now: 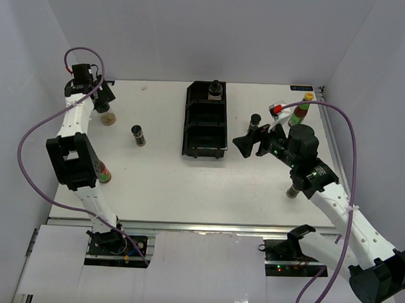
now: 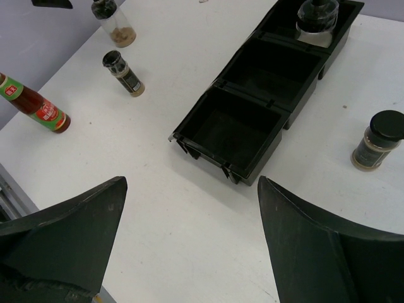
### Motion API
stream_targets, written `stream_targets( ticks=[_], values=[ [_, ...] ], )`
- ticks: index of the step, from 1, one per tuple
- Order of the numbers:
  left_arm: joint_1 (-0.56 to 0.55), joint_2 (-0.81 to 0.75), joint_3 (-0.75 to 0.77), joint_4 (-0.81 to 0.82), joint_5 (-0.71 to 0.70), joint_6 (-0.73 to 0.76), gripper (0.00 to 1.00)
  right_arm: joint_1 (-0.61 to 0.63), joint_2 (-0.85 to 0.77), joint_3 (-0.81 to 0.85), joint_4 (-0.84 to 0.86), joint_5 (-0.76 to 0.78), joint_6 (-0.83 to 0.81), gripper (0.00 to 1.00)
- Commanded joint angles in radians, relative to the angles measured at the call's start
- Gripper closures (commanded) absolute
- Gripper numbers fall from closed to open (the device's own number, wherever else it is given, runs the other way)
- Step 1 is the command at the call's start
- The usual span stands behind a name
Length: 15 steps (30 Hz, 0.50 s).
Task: Organize the condiment bottles
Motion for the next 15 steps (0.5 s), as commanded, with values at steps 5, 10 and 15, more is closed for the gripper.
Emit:
stream_targets(
  ticks=[5, 10, 15],
  values=[
    [-0.005, 0.106, 0.043, 0.082, 0.017, 0.061, 0.07, 0.001, -0.014, 0.000, 0.065, -0.016, 0.007, 0.10],
    [-0.005, 0.155, 0.068, 0.097, -0.004, 0.058, 0.08, 0.001, -0.029, 0.000, 0.066, -0.008, 0.001, 0.10],
    [-0.005, 0.166, 0.060, 0.126, -0.024, 0.067, 0.10, 0.001, -0.028, -0.002, 0.068, -0.008, -0.001, 0.10]
  ],
)
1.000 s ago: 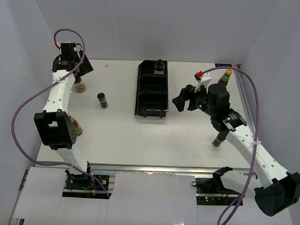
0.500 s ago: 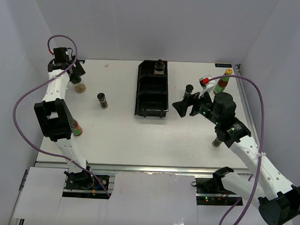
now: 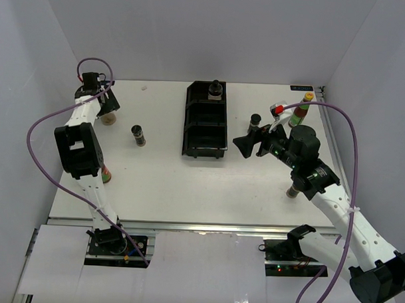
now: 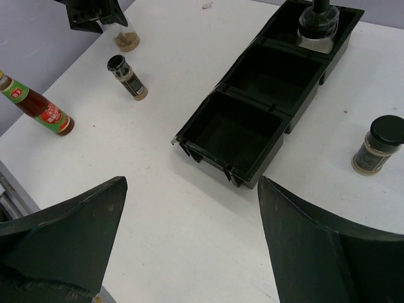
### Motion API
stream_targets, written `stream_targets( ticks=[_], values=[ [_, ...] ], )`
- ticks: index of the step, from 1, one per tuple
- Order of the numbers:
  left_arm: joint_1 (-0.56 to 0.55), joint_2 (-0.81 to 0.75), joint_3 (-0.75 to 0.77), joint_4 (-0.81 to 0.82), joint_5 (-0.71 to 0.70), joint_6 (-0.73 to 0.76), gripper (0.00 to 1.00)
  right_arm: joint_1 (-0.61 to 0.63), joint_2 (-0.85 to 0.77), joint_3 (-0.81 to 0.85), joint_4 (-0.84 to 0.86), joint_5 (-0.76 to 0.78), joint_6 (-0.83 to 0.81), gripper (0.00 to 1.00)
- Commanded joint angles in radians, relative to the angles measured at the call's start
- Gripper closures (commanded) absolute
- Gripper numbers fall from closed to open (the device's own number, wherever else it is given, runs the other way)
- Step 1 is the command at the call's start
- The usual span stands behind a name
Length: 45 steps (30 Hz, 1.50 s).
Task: Organize the condiment bottles
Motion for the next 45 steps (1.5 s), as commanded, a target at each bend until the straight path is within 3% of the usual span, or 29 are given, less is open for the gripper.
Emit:
stream_targets(
  ticks=[1, 16, 26, 29, 31, 33, 37, 39, 45],
  values=[
    [-0.001, -0.023, 0.037, 0.063, -0.023, 0.021, 0.10, 0.001, -0.015, 0.003, 0.058, -0.002, -0.005, 0.10],
    [-0.001, 0.035, 0.106, 0.048, -0.031, 0.038, 0.13, 0.001, -0.032, -0.006, 0.058, -0.002, -0.013, 0.10],
    [-0.001, 0.046, 0.104, 0.043, -0.029, 0.044, 0.22, 0.001, -0.047, -0.014, 0.058, -0.005, -0.017, 0.10],
    [-0.002, 0.044, 0.110, 0.046, -0.029, 0.048, 0.35, 0.001, -0.057, -0.019, 0.058, 0.000, -0.019, 0.10],
    [-0.003, 0.046, 0.121, 0.042, -0.032, 0.049, 0.48, 0.001, -0.062, -0.022, 0.058, 0.004, -0.019, 0.10],
    [-0.003, 0.050, 0.134, 0.031, -0.027, 0.049, 0.71, 0.001, -0.062, -0.022, 0.058, 0.007, -0.019, 0.10],
    [-0.027, 0.029, 0.124, 0.023, -0.035, 0.059, 0.94, 0.001, -0.060, -0.021, 0.058, 0.005, -0.019, 0.10],
    [-0.061, -0.003, 0.116, 0.019, -0.062, 0.061, 1.00, 0.001, -0.056, -0.018, 0.058, 0.004, -0.019, 0.10],
    [-0.154, -0.081, 0.131, 0.015, -0.118, 0.075, 1.00, 0.001, -0.060, -0.002, 0.049, 0.010, -0.022, 0.10]
  ],
)
